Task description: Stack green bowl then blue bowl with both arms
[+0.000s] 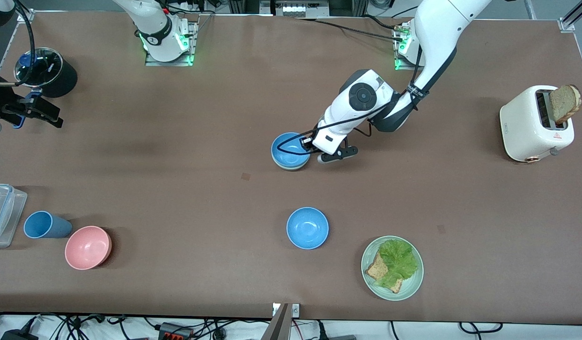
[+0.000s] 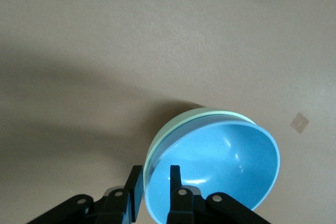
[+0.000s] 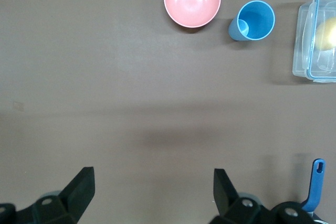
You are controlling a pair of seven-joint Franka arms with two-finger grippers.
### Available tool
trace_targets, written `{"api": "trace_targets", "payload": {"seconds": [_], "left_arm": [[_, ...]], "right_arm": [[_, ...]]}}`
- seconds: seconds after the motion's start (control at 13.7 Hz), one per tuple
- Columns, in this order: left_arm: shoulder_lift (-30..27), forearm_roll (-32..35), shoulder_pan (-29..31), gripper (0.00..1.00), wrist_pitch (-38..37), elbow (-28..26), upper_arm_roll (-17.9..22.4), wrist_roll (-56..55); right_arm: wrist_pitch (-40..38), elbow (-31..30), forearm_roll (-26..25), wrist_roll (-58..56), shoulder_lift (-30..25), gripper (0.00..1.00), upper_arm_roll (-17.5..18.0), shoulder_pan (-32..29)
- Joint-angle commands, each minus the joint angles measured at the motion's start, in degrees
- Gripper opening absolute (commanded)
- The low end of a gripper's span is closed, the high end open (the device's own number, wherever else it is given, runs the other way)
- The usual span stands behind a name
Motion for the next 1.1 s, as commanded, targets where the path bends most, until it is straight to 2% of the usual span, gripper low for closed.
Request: {"api": "trace_targets", "payload": {"seconds": [0.0,0.22,0.51,0.8,0.88,0.95,1.02], "left_arm": [[0.66,1.85,-0.22,0.28,-0.60,1.50,0.61,-1.48],[0.04,1.85,1.17,0.28,-3.31,2.98,0.52,-1.39],[-0.05,1.85,2.84,0.30,-16.12,10.27,0.26,-0.78],[-3.11,1.15,9.60,0.41,-24.30,11.95,-0.97,7.63],[-3.30,1.06,11.62,0.53,-27.72,13.79,-1.67,9.40],[-3.30,1.06,13.21,0.73,-31.15,16.07,-2.37,10.38],[-3.12,1.06,14.79,0.83,-34.84,18.35,-2.55,12.47]], "right_arm": [[0.44,-1.51,0.27,-0.76,-1.53,1.00,-0.01,0.02],[0.53,-1.42,0.18,-0.76,-1.62,1.00,-0.01,0.02],[0.53,-1.42,0.18,-0.84,-1.53,1.00,-0.01,0.02],[0.18,-1.42,0.27,-1.02,-1.62,1.00,-0.01,0.02],[0.09,-1.51,0.18,-1.19,-1.62,1.00,-0.01,0.02],[0.09,-1.51,0.18,-1.20,-1.62,1.00,-0.01,-0.07],[-0.08,-1.51,0.18,-1.37,-1.62,1.00,-0.01,0.02]]}}
